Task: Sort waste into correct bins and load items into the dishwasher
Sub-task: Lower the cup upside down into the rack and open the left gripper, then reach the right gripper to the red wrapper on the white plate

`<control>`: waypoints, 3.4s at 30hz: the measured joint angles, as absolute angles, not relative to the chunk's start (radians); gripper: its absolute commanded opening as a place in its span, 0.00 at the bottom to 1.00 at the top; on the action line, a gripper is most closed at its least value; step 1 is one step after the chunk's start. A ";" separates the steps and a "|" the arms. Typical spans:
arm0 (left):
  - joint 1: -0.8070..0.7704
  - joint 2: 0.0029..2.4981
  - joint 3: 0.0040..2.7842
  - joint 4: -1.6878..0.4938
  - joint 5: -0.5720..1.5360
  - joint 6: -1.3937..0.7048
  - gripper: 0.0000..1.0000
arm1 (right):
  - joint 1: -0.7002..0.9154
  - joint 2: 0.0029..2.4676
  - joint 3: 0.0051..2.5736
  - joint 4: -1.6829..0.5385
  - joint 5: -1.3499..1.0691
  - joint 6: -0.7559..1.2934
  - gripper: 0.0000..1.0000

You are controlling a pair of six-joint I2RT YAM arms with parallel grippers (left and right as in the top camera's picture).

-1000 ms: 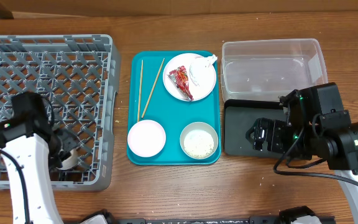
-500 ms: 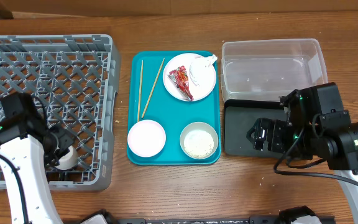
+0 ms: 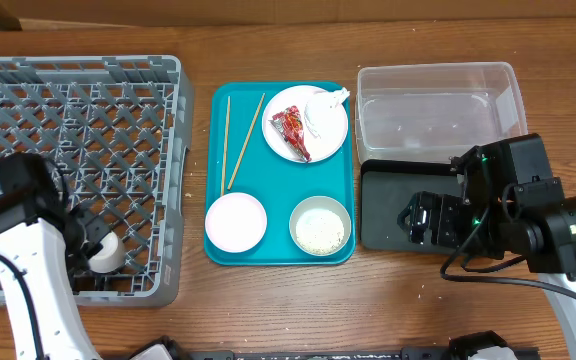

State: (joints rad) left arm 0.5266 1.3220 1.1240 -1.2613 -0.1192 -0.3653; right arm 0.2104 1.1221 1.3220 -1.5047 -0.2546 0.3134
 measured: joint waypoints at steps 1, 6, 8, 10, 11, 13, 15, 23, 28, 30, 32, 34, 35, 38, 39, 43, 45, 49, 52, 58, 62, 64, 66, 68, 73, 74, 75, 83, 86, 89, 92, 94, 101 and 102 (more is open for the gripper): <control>0.538 1.327 1.124 -1.266 -0.122 -0.368 0.05 | 0.210 1.122 1.322 -1.505 -0.255 0.313 1.00; 0.559 1.359 1.124 -1.276 -0.132 -0.368 0.04 | 0.210 1.122 1.322 -1.505 -0.255 0.313 1.00; 0.559 1.374 1.123 -1.274 -0.123 -0.361 0.04 | 0.210 1.122 1.322 -1.506 -0.255 0.313 1.00; 0.559 1.383 1.122 -1.267 -0.093 -0.324 0.04 | 0.210 1.122 1.322 -1.510 -0.255 0.313 0.99; 0.561 1.383 1.122 -1.269 -0.078 -0.309 0.04 | 0.210 1.122 1.322 -1.511 -0.255 0.313 1.00; 0.561 1.382 1.132 -1.291 -0.052 -0.284 0.04 | 0.210 1.122 1.322 -1.511 -0.255 0.313 1.00; 0.561 1.382 1.153 -1.319 -0.030 -0.271 0.04 | 0.210 1.122 1.322 -1.511 -0.255 0.313 1.00; 0.560 1.354 1.233 -1.334 0.025 -0.253 0.04 | 0.210 1.122 1.322 -1.510 -0.255 0.313 1.00; 0.521 1.354 1.223 -1.216 0.078 -0.211 0.04 | 0.210 1.122 1.322 -1.507 -0.255 0.313 1.00; 0.496 1.354 1.204 -1.194 0.084 -0.197 0.04 | 0.210 1.122 1.322 -1.508 -0.255 0.313 1.00; 0.474 1.355 1.175 -1.184 0.083 -0.184 0.04 | 0.210 1.122 1.322 -1.509 -0.255 0.313 1.00; 0.464 1.362 1.152 -1.184 0.082 -0.178 0.04 | 0.210 1.122 1.322 -1.510 -0.255 0.313 1.00; 0.464 1.367 1.144 -1.184 0.079 -0.176 0.04 | 0.210 1.122 1.322 -1.510 -0.255 0.313 1.00; 0.466 1.386 1.134 -1.213 0.042 -0.182 0.04 | 0.210 1.122 1.322 -1.511 -0.255 0.313 1.00; 0.466 1.387 1.133 -1.219 0.034 -0.185 0.04 | 0.210 1.122 1.322 -1.511 -0.255 0.314 1.00; 0.483 1.388 1.132 -1.258 -0.043 -0.236 0.04 | 0.210 1.122 1.322 -1.511 -0.255 0.313 0.99; 0.498 1.388 1.132 -1.272 -0.075 -0.268 0.04 | 0.210 1.122 1.322 -1.511 -0.255 0.313 1.00; 0.540 1.388 1.132 -1.275 -0.110 -0.309 0.04 | 0.210 1.122 1.322 -1.511 -0.254 0.313 1.00; 0.580 1.388 1.132 -1.276 -0.109 -0.323 0.04 | 0.210 1.122 1.322 -1.511 -0.255 0.313 1.00; 0.609 1.391 1.218 -1.335 0.036 -0.257 0.17 | 0.210 1.122 1.322 -1.509 -0.252 0.313 0.99; 0.562 1.393 1.390 -1.435 0.168 -0.176 0.21 | 0.210 1.122 1.322 -1.496 -0.250 0.314 0.99; 0.518 1.392 1.475 -1.473 0.237 -0.133 0.22 | 0.210 1.122 1.322 -1.478 -0.254 0.313 1.00; 0.451 1.388 1.551 -1.510 0.315 -0.073 0.23 | 0.210 1.122 1.322 -1.460 -0.273 0.313 1.00; 0.368 1.377 1.602 -1.543 0.385 -0.010 0.26 | 0.210 1.122 1.322 -1.441 -0.302 0.313 1.00; 0.163 1.327 1.626 -1.560 0.473 0.097 0.71 | 0.220 1.125 1.322 -1.402 -0.367 0.280 1.00; 0.122 1.318 1.626 -1.559 0.477 0.116 1.00 | 0.231 1.132 1.322 -1.401 -0.373 0.273 1.00; 0.094 1.312 1.626 -1.557 0.477 0.120 1.00 | 0.245 1.143 1.322 -1.399 -0.375 0.267 0.98; 0.008 1.306 1.630 -1.549 0.452 0.135 1.00 | 0.377 1.354 1.322 -1.224 -0.349 0.245 0.81; 0.008 1.306 1.630 -1.549 0.444 0.135 1.00 | 0.411 1.436 1.322 -1.099 -0.336 0.241 0.79; 0.008 1.307 1.630 -1.549 0.440 0.135 1.00 | 0.426 1.515 1.331 -1.013 -0.327 0.238 0.79; 0.008 1.307 1.630 -1.549 0.437 0.135 1.00 | 0.427 1.637 1.403 -1.010 -0.314 0.217 0.79; 0.008 1.307 1.630 -1.549 0.437 0.135 1.00 | 0.427 1.724 1.477 -1.015 -0.300 0.200 0.79; 0.008 1.307 1.630 -1.549 0.434 0.135 1.00 | 0.428 2.000 1.678 -0.921 -0.262 0.135 0.80; 0.008 1.307 1.630 -1.549 0.433 0.135 1.00 | 0.428 2.025 1.681 -0.899 -0.259 0.130 0.79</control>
